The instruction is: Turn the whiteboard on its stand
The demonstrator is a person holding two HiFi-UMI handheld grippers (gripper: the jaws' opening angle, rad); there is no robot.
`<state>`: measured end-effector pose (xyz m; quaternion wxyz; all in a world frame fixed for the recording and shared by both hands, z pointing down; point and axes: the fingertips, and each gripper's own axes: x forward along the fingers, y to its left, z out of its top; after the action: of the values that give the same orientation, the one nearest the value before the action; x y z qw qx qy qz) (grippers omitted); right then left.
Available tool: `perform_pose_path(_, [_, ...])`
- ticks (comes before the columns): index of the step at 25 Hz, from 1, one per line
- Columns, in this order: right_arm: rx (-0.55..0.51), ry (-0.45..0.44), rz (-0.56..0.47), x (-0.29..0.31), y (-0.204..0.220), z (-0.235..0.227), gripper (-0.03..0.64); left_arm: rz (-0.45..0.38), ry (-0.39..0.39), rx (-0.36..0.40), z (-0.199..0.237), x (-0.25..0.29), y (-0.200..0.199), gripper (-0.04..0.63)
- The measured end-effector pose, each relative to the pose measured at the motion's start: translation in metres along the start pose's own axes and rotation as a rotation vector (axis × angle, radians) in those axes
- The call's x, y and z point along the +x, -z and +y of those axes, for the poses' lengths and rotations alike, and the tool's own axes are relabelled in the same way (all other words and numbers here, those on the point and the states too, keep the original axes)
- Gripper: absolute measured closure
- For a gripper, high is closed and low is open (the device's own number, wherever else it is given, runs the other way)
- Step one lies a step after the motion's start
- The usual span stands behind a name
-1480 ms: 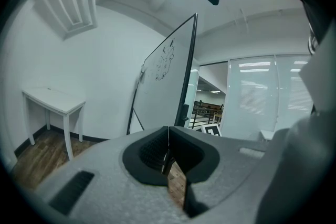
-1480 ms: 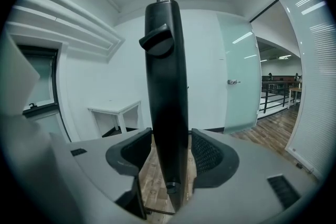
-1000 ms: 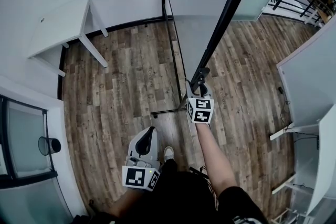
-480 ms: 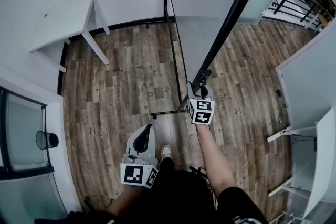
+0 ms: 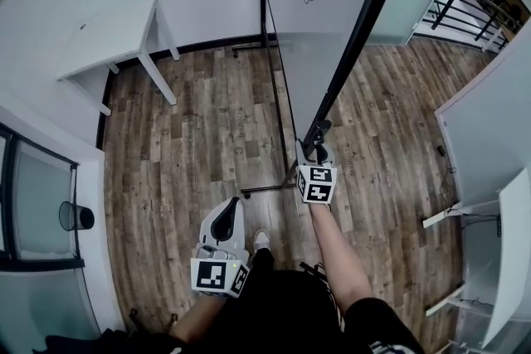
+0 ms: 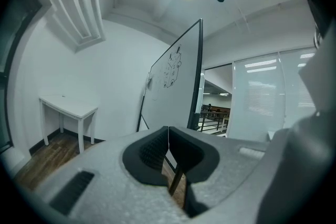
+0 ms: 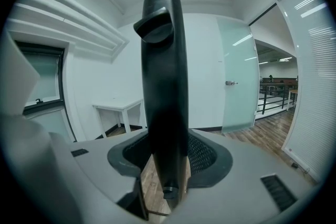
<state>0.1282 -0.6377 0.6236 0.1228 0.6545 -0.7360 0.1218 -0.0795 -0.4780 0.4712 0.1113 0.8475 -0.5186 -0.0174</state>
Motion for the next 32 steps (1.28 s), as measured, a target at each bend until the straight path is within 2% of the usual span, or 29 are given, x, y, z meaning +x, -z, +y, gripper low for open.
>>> perform_pose_path(9, [-0.002,-0.016,0.001,-0.063,0.021,0.002,0.423,-0.018,-0.016,0.008,-0.039,-0.052,0.001,0.577])
perform_pose_path(20, [-0.015,-0.043,0.009,-0.141,0.052,-0.003,0.423,-0.035,-0.037,0.003,-0.102,-0.117,0.022,0.577])
perform_pose_path(32, [-0.029,-0.091,0.004,-0.209,0.079,-0.007,0.423,-0.037,-0.159,-0.009,-0.161,-0.201,0.050,0.577])
